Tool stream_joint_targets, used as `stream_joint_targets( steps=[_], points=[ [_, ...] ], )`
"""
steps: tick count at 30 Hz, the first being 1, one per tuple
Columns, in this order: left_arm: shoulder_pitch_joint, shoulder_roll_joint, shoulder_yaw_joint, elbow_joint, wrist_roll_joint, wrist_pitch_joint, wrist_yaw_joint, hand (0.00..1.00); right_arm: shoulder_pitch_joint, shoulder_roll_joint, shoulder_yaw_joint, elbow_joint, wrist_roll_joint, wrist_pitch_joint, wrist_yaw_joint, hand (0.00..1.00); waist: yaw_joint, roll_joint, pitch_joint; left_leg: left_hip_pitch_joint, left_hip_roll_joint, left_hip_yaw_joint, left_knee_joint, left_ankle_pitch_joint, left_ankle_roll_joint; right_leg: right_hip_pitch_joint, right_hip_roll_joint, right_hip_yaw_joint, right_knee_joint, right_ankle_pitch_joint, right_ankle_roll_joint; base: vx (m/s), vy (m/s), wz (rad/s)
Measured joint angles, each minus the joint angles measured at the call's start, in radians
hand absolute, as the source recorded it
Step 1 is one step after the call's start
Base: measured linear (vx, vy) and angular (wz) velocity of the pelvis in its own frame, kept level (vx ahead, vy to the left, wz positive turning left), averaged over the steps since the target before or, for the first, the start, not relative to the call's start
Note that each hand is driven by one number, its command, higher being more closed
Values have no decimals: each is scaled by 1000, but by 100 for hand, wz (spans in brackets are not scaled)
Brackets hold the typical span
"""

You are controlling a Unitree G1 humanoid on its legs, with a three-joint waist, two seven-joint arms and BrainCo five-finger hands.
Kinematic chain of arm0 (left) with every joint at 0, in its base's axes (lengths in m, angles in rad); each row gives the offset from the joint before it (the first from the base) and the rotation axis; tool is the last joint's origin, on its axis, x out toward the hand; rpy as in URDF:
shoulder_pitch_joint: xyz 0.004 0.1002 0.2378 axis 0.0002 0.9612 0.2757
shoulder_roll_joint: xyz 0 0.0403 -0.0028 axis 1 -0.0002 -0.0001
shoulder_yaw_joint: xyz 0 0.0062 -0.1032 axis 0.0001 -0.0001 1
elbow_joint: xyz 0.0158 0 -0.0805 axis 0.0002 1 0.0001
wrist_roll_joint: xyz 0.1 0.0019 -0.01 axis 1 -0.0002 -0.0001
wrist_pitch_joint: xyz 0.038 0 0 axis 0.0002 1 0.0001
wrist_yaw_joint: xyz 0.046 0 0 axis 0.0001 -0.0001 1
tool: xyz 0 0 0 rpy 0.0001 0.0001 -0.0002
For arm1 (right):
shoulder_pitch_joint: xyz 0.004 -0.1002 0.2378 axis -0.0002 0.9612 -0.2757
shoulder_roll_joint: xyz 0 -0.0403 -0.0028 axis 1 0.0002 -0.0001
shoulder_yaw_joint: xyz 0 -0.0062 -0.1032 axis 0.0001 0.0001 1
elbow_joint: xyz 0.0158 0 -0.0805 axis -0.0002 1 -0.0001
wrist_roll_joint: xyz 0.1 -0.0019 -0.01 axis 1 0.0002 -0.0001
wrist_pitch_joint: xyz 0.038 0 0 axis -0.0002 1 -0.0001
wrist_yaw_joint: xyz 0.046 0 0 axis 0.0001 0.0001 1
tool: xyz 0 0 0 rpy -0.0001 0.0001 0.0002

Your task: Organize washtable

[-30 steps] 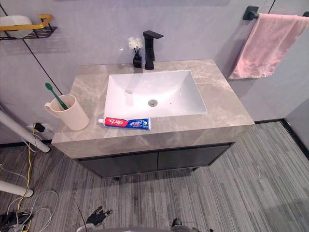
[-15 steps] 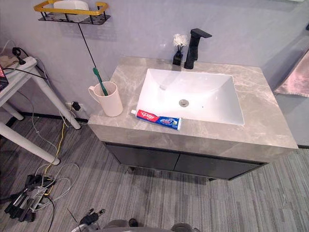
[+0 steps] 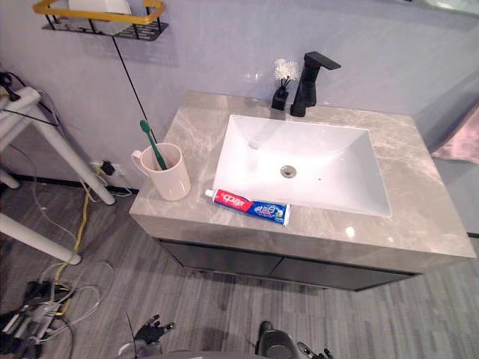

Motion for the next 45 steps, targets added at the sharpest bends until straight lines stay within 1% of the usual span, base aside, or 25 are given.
stream_joint_targets(
  steps=[1,2,3,4,5,14,16,19,22,23,24,25,26,27,31,33,34,36,37,38,39,41,42,44,45],
  points=[
    [1,-13,8,3,2,0,0,0,0,-10,-1,1,0,0,0,0,-1,18,0,7,7,-1,-12,8,-13,20,7,-10,-30,6,-7,98,-73,6],
    [2,-18,15,8,4,0,-2,0,0,-12,-2,1,0,1,1,0,-5,25,-3,14,10,-3,-20,16,-25,37,11,-16,-54,11,-9,133,-94,10],
    [2,-21,24,11,4,0,-2,0,1,-13,-2,4,0,1,1,0,-6,25,-3,21,13,-4,-29,25,-39,61,17,-19,-81,21,-12,72,-56,8],
    [4,-22,38,12,3,0,-4,0,2,-13,-1,9,-5,1,1,0,-4,22,-5,29,16,-5,-32,30,-46,87,23,-23,-119,34,-13,52,-42,3],
    [-10,14,14,40,-1,-1,-4,0,9,-7,73,41,-37,1,2,0,0,-31,-15,35,0,-10,-107,52,-19,154,30,-48,-316,177,-12,0,0,0],
    [-11,15,14,40,5,0,-4,0,9,-6,63,40,-35,2,1,0,-2,-30,-15,26,6,-20,-103,52,-19,155,33,-71,-317,178,-11,-47,-20,4],
    [-11,14,14,40,8,0,-3,0,9,-6,28,44,-32,3,-1,0,-2,-28,-16,24,9,-28,-102,53,-19,157,35,-78,-317,178,-12,-5,-17,13],
    [-12,13,14,40,28,1,-4,0,7,-1,-20,48,2,7,-2,0,-2,-24,-20,31,13,-31,-102,55,-23,164,39,-82,-317,177,-12,9,-1,1],
    [-12,13,16,39,48,2,-7,0,-4,-1,-102,49,36,23,-4,0,-3,-17,-26,40,13,-9,-104,54,-24,164,39,-70,-317,177,-12,3,17,-11],
    [-12,14,25,39,56,3,-12,0,-7,-3,-158,48,51,25,-4,0,-3,-17,-28,42,12,-4,-105,54,-24,164,38,-67,-317,177,-12,-15,19,-11],
    [-12,14,36,39,57,3,-18,0,-9,-5,-189,48,64,25,-4,0,-3,-19,-29,43,12,-2,-106,54,-24,164,38,-64,-317,177,-12,-22,13,-12],
    [-11,14,53,37,57,4,-24,0,-15,-15,-253,48,77,26,-4,0,-3,-22,-31,47,12,8,-109,54,-24,163,39,-55,-317,178,-12,-41,10,-22],
    [-10,16,65,36,57,4,-24,0,-22,-35,-321,48,94,27,-5,0,-3,-26,-33,50,12,22,-110,52,-24,160,40,-43,-317,178,-12,-38,8,-25],
    [-8,16,75,36,59,4,-25,0,-25,-48,-357,48,107,28,-5,0,-3,-27,-34,50,12,27,-110,50,-23,158,41,-39,-317,178,-12,-42,3,-25],
    [5,27,120,31,79,5,-26,0,-36,-169,-608,40,162,27,-11,0,-7,-33,-45,36,13,56,-110,46,-19,129,44,-11,-317,179,-13,-24,-8,-22],
    [14,29,135,28,80,5,-26,0,-43,-227,-692,28,186,23,-32,0,-10,-33,-47,31,17,71,-112,44,-22,116,52,5,-317,181,-15,12,-16,-19],
    [17,30,138,25,80,4,-26,0,-44,-240,-711,17,191,23,-36,0,-9,-32,-48,30,20,78,-112,42,-23,112,55,10,-316,181,-16,29,-34,-23],
    [23,32,155,24,87,4,-26,0,-50,-262,-734,-48,199,19,-53,0,-17,-30,-52,26,26,84,-112,40,-26,106,62,14,-315,181,-16,32,-37,-11],
    [29,29,155,24,87,4,-27,0,-51,-273,-738,-122,200,18,-69,0,-28,-29,-59,18,29,84,-111,39,-28,97,64,15,-313,181,-16,40,-25,-5],
    [35,25,156,24,87,4,-31,0,-65,-282,-734,-217,198,10,-92,0,-35,-21,-68,9,29,87,-111,38,-28,86,65,17,-313,181,-17,40,-18,-6],
    [38,22,156,24,87,4,-35,0,-70,-284,-734,-270,198,3,-102,0,-37,-22,-68,6,29,89,-111,38,-28,83,66,19,-313,181,-17,32,-10,-10],
    [45,20,153,17,87,4,-44,0,-90,-299,-688,-464,175,-28,-157,0,-36,-18,-72,2,30,100,-111,38,-29,74,68,31,-313,184,-21,11,-6,-12],
    [47,20,153,13,87,4,-44,0,-96,-305,-669,-503,165,-36,-167,0,-36,-18,-72,2,30,101,-110,38,-29,74,69,33,-313,184,-21,-6,-10,-9],
    [48,20,138,4,87,4,-44,0,-150,-323,-602,-622,120,-58,-218,0,-32,-21,-71,1,30,100,-109,38,-29,73,69,33,-313,185,-22,0,0,0],
    [48,21,128,1,87,4,-44,0,-161,-324,-582,-651,113,-65,-227,0,-31,-21,-71,1,30,100,-109,38,-29,73,69,33,-313,185,-23,-37,-18,2]
  ],
)
